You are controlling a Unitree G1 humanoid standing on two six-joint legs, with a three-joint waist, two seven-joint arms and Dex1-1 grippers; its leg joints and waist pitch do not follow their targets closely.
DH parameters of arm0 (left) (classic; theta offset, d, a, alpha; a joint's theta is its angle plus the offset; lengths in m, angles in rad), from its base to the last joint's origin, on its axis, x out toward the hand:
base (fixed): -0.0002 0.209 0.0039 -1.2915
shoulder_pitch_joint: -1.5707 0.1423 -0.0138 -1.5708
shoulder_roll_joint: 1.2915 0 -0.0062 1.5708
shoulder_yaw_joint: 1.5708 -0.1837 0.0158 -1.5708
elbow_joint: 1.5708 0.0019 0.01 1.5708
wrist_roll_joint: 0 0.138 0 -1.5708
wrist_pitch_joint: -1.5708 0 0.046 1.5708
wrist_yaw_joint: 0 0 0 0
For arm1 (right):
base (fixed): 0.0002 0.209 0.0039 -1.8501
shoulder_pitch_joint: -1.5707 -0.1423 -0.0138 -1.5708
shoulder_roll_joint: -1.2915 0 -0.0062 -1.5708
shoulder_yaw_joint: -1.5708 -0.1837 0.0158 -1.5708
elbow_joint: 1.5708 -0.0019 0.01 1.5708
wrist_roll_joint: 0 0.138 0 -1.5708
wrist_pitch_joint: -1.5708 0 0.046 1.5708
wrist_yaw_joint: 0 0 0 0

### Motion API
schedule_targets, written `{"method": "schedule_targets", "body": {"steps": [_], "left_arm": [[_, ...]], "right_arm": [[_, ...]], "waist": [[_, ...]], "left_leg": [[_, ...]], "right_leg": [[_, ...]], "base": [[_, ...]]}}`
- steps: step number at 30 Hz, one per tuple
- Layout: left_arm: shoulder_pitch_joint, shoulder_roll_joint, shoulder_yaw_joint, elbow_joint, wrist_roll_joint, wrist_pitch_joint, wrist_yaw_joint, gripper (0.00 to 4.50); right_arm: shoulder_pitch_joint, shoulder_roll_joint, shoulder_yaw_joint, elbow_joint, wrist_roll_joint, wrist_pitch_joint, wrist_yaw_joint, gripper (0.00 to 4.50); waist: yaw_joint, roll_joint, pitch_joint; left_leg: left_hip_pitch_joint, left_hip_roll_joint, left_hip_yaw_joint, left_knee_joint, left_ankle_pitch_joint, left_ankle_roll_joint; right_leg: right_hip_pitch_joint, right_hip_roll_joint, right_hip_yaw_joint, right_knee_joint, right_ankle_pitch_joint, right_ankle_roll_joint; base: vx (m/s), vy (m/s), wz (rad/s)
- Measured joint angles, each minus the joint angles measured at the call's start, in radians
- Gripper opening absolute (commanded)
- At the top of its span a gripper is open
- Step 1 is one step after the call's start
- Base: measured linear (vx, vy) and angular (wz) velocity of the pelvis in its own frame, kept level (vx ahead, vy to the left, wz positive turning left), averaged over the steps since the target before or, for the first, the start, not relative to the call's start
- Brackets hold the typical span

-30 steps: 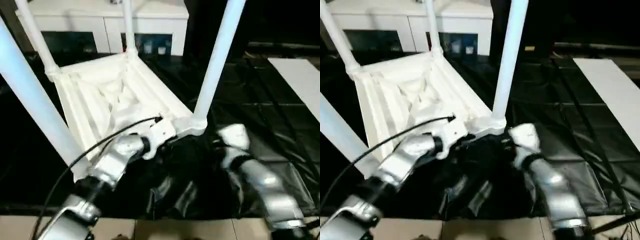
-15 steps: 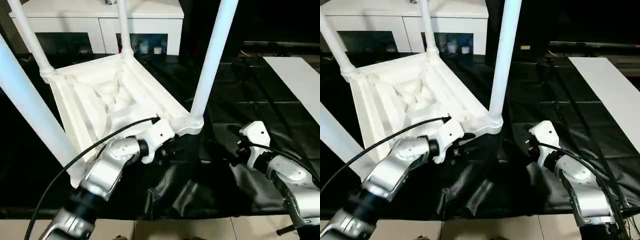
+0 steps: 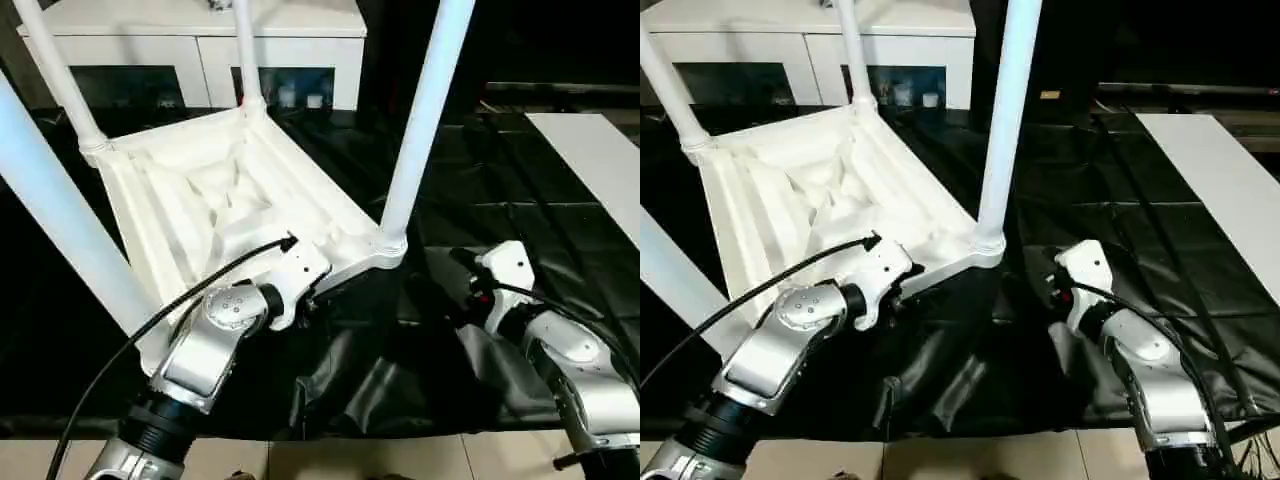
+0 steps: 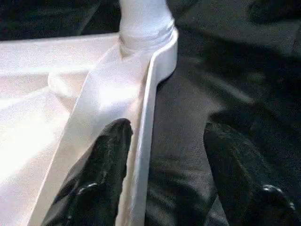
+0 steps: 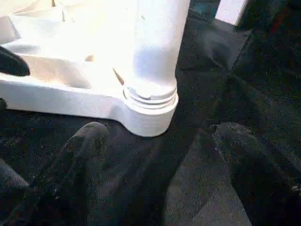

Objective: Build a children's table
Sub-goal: Rotate leg to tighten

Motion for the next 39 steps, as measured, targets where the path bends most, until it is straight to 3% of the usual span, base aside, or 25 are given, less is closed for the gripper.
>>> {"method": "schedule_targets", "body": {"steps": [2,4,5,9,13,16,18,25,28,33,36,39], "left_arm": [[0.015,0.011,-0.001,-0.071,-0.032,0.025,-0.03,3.14],[0.101,0.077,-0.004,-0.229,-0.071,0.086,-0.092,3.13],[0.167,0.126,-0.004,-0.306,-0.09,0.116,-0.127,3.38],[0.269,0.171,0.012,-0.369,-0.1,0.138,-0.145,3.57],[0.361,0.209,0.053,-0.446,-0.141,0.146,-0.154,3.95],[0.366,0.226,0.069,-0.482,-0.167,0.179,-0.167,4.03],[0.367,0.242,0.073,-0.502,-0.168,0.208,-0.166,4.35],[0.356,0.237,0.075,-0.507,-0.157,0.236,-0.115,4.46],[0.363,0.238,0.074,-0.528,-0.17,0.264,-0.114,4.46],[0.375,0.237,0.075,-0.559,-0.182,0.279,-0.098,4.46],[0.41,0.237,0.076,-0.578,-0.19,0.279,-0.092,4.46],[0.452,0.243,0.1,-0.618,-0.234,0.279,-0.101,4.46]], "right_arm": [[0.001,0.005,0.007,-0.001,-0.001,-0.001,0.0,3.94],[0.006,0.022,0.014,-0.009,-0.002,-0.001,-0.002,3.94],[0.022,0.026,0.013,-0.018,-0.002,-0.001,-0.004,3.94],[0.032,0.047,0.019,-0.03,-0.002,0.003,-0.012,3.94],[0.011,0.088,0.082,-0.023,-0.015,0.008,-0.013,3.94],[-0.053,0.129,0.135,0.054,-0.051,0.014,-0.034,3.94],[-0.128,0.164,0.153,0.145,-0.074,0.013,-0.045,3.94],[-0.394,0.25,0.175,0.542,-0.165,-0.063,-0.181,3.94],[-0.496,0.262,0.157,0.718,-0.183,-0.092,-0.287,3.94],[-0.632,0.244,0.07,0.988,-0.18,-0.178,-0.497,3.94],[-0.674,0.203,-0.002,1.041,-0.158,-0.244,-0.557,3.94],[-0.708,0.198,-0.057,1.058,-0.099,-0.297,-0.482,3.94]], "waist": [[0.0,0.001,0.0],[-0.01,0.005,0.0],[-0.013,0.007,-0.002],[0.0,0.013,0.001],[-0.001,0.012,0.0],[-0.003,0.012,0.0],[-0.005,0.011,0.0],[-0.004,0.01,0.0],[-0.002,0.007,-0.001],[0.002,0.002,0.001],[-0.001,-0.006,0.004],[-0.013,-0.016,0.005]], "left_leg": [[0.0,0.0,0.0,0.0,0.0,0.0],[0.0,0.0,0.001,-0.002,-0.001,-0.001],[0.001,0.0,0.0,-0.004,-0.001,-0.001],[0.003,0.0,-0.001,-0.003,0.0,-0.001],[0.004,0.0,-0.001,-0.003,0.0,-0.001],[0.004,0.0,-0.001,-0.002,0.0,-0.001],[0.004,0.0,-0.001,-0.002,0.0,-0.001],[0.003,0.0,-0.001,0.001,0.001,-0.001],[0.002,0.0,-0.001,0.003,0.001,-0.001],[0.001,0.0,-0.001,0.005,0.0,-0.001],[0.001,0.0,0.0,0.006,0.0,-0.001],[0.0,0.001,0.001,0.006,0.0,-0.001]], "right_leg": [[0.0,0.0,0.0,0.0,0.0,0.0],[0.0,0.0,0.001,0.0,0.0,0.0],[0.001,0.001,0.001,0.001,-0.002,-0.001],[0.0,0.001,0.0,0.002,-0.002,-0.002],[0.001,0.001,0.001,0.002,-0.004,0.002],[0.001,0.001,0.001,0.002,-0.003,0.001],[0.001,0.001,0.001,0.003,-0.002,-0.001],[0.001,0.001,0.001,0.004,0.002,-0.007],[0.001,0.001,0.001,0.004,0.002,-0.007],[0.0,0.001,0.001,0.005,0.001,-0.007],[-0.001,0.001,0.001,0.008,0.001,-0.006],[-0.002,0.001,0.002,0.014,-0.001,-0.004]], "base": [[0.0,0.0,0.0],[0.0,0.0,0.0],[0.0,0.0,0.0],[0.0,0.0,0.0],[0.0,0.0,0.0],[0.0,0.0,0.0],[0.0,0.0,0.0],[0.0,0.0,0.0],[0.0,0.0,0.0],[0.0,0.0,0.0],[0.0,0.0,0.0],[0.0,0.0,0.0]]}}
